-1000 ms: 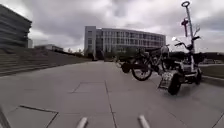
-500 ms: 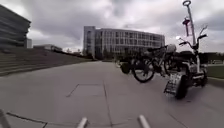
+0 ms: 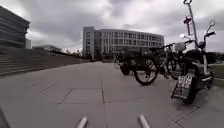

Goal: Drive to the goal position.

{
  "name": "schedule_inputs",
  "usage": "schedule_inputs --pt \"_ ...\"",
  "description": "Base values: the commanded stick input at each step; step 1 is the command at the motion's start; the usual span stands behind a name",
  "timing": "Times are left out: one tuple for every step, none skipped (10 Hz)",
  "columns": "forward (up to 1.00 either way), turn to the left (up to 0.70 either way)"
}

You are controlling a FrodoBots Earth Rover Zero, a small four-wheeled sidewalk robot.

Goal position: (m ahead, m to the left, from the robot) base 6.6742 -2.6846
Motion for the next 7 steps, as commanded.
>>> schedule_inputs --pt "0.50 0.01" --pt "0.50 0.01" --pt "0.50 0.01" --pt "0.50 0.01" --pt "0.50 0.01" --pt "0.50 0.01" --pt "0.50 0.01"
